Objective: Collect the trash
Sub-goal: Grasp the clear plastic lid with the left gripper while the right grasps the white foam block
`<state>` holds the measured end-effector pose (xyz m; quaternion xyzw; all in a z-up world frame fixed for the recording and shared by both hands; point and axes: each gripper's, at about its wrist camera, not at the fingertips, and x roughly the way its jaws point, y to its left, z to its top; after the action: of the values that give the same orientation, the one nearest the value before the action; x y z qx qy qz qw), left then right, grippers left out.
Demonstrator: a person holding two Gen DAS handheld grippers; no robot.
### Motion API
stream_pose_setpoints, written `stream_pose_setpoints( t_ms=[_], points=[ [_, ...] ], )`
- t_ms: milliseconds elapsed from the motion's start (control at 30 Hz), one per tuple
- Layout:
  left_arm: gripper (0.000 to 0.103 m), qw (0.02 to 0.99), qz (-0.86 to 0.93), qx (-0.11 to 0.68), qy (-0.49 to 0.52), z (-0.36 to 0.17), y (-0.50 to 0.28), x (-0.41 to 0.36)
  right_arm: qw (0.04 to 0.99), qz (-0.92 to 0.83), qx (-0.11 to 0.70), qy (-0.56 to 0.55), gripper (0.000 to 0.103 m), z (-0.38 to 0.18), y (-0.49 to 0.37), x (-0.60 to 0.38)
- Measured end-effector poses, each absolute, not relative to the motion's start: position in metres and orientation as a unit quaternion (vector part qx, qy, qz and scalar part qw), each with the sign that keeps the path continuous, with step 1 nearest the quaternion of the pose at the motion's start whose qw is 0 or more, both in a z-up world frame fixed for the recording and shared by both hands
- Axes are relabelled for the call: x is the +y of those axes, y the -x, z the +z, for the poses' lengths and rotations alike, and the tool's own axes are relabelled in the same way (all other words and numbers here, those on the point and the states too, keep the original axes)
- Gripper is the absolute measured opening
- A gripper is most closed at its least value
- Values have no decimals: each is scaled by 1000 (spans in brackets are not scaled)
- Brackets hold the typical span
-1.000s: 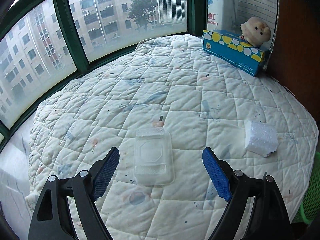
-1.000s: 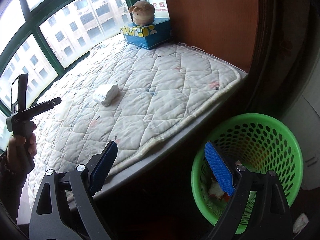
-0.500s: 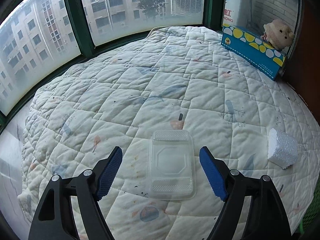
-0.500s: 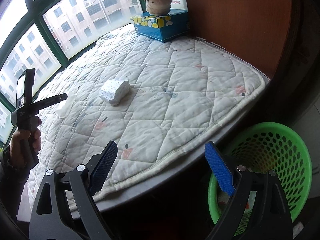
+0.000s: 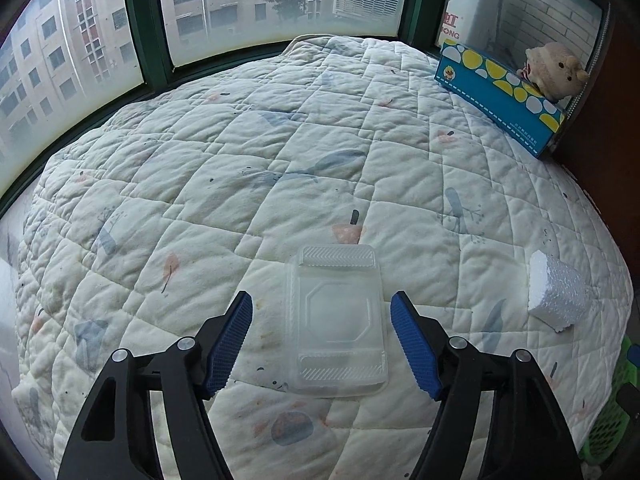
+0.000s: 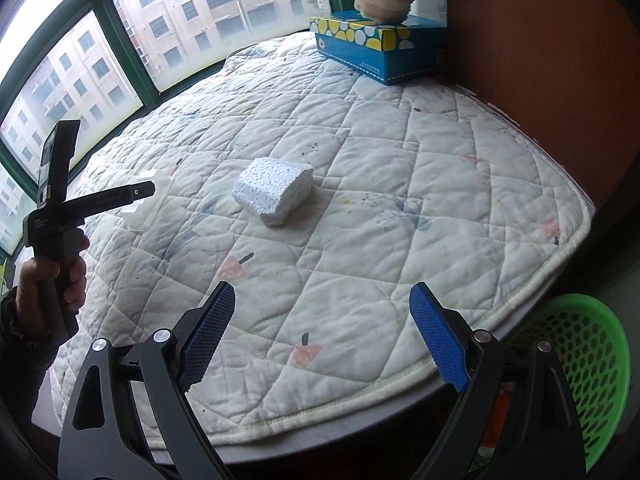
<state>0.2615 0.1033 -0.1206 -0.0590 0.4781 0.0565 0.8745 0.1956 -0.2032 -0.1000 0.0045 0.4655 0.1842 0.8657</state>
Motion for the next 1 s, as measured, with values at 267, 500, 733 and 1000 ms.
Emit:
stream_pose_setpoints(
  t_ms=[267, 500, 733, 1000],
  points=[
    [44, 873, 32, 485, 37, -126, -263, 94, 860, 208, 464, 30, 88, -107, -223, -171],
    [44, 877, 15, 478, 47, -117, -255, 95, 857, 226, 459, 62, 88, -113, -253, -143],
    [44, 881, 5, 470, 56, -106, -248, 96, 850, 229, 465, 97, 88, -130, -276, -121],
    [44, 884, 1, 465, 55, -101, -244, 93, 843, 225, 479, 94, 69, -142, -281, -116]
  ],
)
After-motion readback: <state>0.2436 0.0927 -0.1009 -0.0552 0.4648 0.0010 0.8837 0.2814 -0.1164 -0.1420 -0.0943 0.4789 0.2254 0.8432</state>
